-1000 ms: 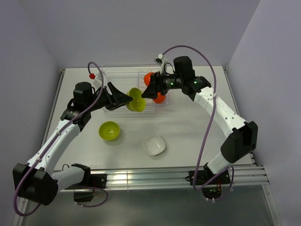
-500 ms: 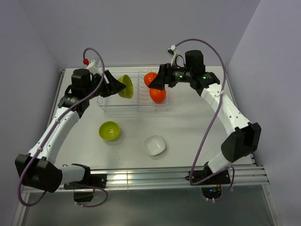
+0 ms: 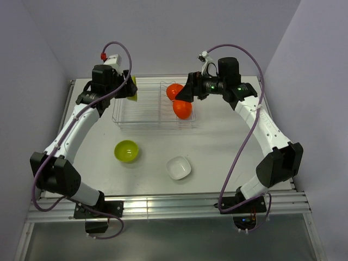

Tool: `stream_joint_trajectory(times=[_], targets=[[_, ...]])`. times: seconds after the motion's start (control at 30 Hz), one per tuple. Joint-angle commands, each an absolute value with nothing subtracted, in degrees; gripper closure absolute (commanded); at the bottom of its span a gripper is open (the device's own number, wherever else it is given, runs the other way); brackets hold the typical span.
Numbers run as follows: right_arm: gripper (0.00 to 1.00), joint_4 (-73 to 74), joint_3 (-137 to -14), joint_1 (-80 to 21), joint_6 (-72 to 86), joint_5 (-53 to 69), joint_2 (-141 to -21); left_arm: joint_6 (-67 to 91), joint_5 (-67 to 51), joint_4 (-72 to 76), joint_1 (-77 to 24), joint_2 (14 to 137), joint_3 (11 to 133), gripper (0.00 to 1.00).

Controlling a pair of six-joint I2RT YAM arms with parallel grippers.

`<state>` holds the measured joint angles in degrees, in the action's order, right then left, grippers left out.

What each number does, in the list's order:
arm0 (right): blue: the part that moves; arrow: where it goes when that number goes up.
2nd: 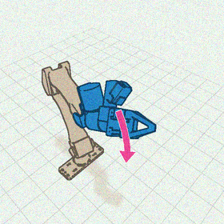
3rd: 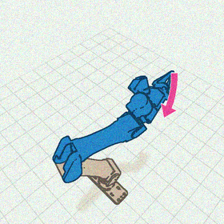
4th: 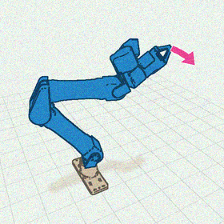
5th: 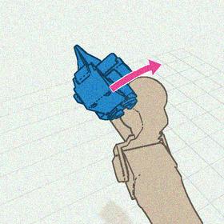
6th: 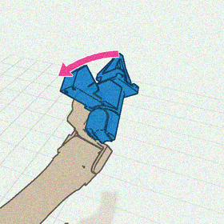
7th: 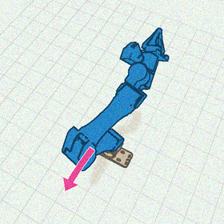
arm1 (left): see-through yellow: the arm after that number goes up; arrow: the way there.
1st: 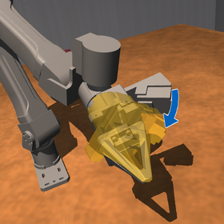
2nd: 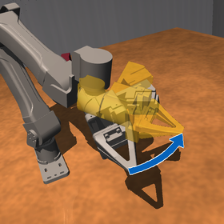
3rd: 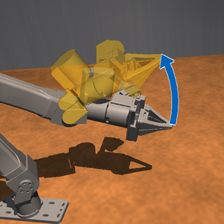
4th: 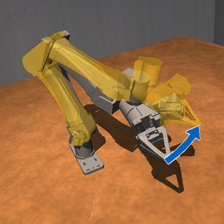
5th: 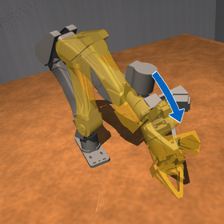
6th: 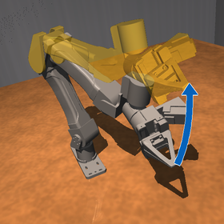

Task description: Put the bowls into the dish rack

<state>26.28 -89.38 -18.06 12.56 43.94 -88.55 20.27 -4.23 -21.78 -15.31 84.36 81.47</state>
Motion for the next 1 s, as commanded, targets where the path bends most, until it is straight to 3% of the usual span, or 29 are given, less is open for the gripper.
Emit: stream_joint_trajectory(times=[0.0, 0.47, 0.97], targets=[[0.00, 26.02, -91.14, -17.31, 12.39, 43.33, -86.13, 14.60, 1.65, -22.66, -16.34, 87.61, 86.83, 1.00], [0.00, 26.89, -89.56, -16.35, 11.69, 43.07, -85.43, 3.43, 21.17, -26.18, -24.17, 99.84, 95.70, 1.00], [0.00, 27.86, -89.47, -16.08, 10.90, 43.33, -85.60, -3.86, 28.65, -30.76, -26.10, 112.40, 105.90, 1.00]])
